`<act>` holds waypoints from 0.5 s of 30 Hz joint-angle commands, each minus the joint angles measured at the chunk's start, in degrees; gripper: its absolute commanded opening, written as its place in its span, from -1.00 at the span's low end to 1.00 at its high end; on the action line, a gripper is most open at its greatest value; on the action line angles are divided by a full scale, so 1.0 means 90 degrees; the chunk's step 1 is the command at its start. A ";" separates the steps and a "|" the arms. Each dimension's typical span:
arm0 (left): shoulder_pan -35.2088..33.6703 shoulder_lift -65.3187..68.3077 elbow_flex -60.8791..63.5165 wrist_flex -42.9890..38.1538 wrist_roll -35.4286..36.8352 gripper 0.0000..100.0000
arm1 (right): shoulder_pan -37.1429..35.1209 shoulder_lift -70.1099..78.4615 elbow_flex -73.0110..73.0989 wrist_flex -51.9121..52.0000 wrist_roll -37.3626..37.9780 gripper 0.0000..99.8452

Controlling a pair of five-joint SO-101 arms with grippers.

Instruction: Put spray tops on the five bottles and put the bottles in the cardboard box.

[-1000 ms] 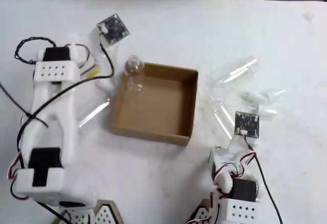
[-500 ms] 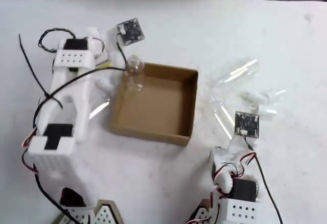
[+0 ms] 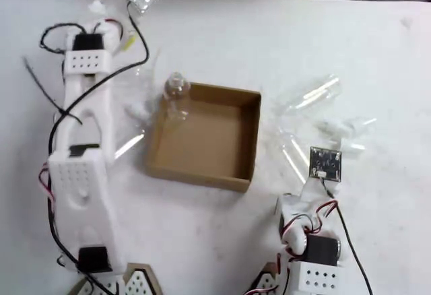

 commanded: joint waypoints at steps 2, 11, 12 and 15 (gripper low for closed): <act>-0.0396 0.1519 -0.1836 0.0078 0.0039 -0.55 | -0.0034 -0.0034 0.0059 0.0024 0.0049 -0.97; -0.0757 0.3170 -0.4845 0.3663 -0.2227 -0.55 | -0.0034 -0.0034 0.0059 0.0024 0.0049 -0.97; -0.0806 0.3248 -0.5226 0.4161 -0.2364 -0.55 | -0.0034 -0.0034 0.0059 0.0024 0.0049 -0.97; -0.0952 0.3355 -0.6066 0.5490 -0.2979 -0.55 | -0.0034 -0.0034 0.0059 0.0024 0.0049 -0.97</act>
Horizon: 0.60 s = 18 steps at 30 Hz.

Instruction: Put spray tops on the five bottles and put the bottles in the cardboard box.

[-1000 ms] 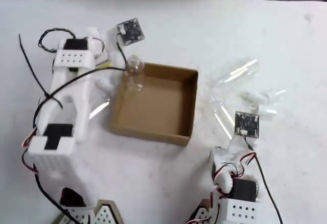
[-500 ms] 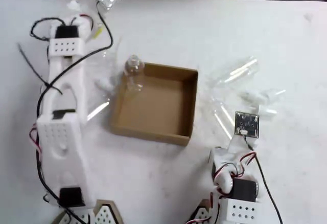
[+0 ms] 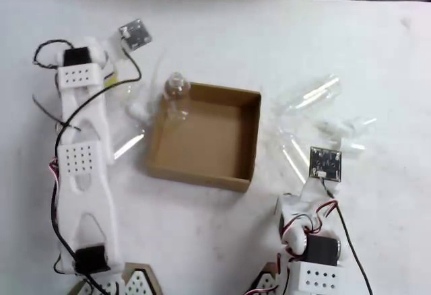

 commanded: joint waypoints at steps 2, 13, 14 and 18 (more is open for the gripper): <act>-0.0327 -0.0220 -0.1250 0.2344 -0.1153 -0.55 | -0.0034 -0.0034 0.0059 0.0024 0.0049 -0.97; -0.0435 -0.1578 -0.1280 0.2510 0.0107 -0.55 | -0.0034 -0.0034 0.0059 0.0024 0.0049 -0.97; -0.0357 -0.1656 -0.1280 0.2501 0.0322 -0.55 | -0.0034 -0.0034 0.0059 0.0024 0.0049 -0.97; -0.0083 -0.1763 -0.1250 0.2481 0.1172 -0.55 | -0.0034 -0.0034 0.0059 0.0024 0.0049 -0.97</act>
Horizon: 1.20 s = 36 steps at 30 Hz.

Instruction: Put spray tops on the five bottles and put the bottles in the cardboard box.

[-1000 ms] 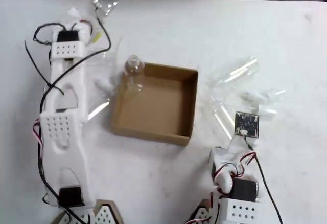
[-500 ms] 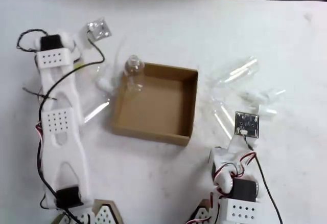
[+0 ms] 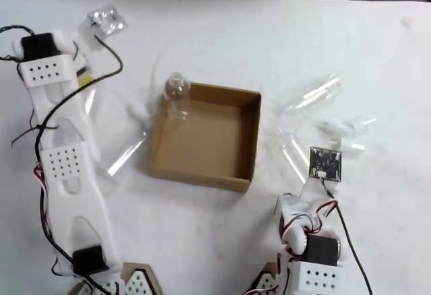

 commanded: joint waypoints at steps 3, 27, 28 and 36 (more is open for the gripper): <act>0.0347 -0.0513 -0.0234 -0.0147 0.1289 -0.54 | -0.0034 -0.0034 0.0059 0.0024 0.0049 -0.97; 0.0171 -0.0288 0.0234 0.0274 0.4464 -0.54 | -0.0034 -0.0034 0.0059 0.0024 0.0039 -0.97; 0.0239 -0.0337 0.0234 0.0274 0.4542 -0.54 | -0.0034 -0.0034 0.0059 0.0024 0.0039 -0.97; 0.0093 -0.0405 0.0244 0.0176 0.5548 -0.54 | -0.0024 -0.0034 0.0059 0.0024 0.0049 -0.97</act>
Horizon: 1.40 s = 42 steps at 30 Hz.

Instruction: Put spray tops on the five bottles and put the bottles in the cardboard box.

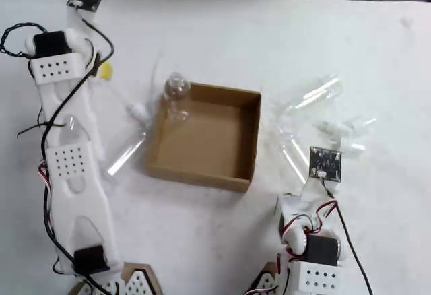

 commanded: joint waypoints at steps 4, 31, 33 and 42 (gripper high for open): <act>-0.0190 -0.0220 -0.0029 -0.0322 0.0830 -0.54 | -0.0024 -0.0034 0.0059 0.0024 0.0049 -0.97; -0.0757 0.0122 -0.0420 -0.0899 0.0889 -0.54 | -0.0034 -0.0034 0.0059 0.0024 0.0049 -0.97; -0.0806 0.0259 -0.0391 -0.1065 0.1074 -0.54 | -0.0034 -0.0034 0.0059 0.0024 0.0049 -0.97; -0.0542 0.1284 -0.0391 -0.1807 0.1377 -0.54 | -0.0034 -0.0034 0.0059 0.0024 0.0049 -0.97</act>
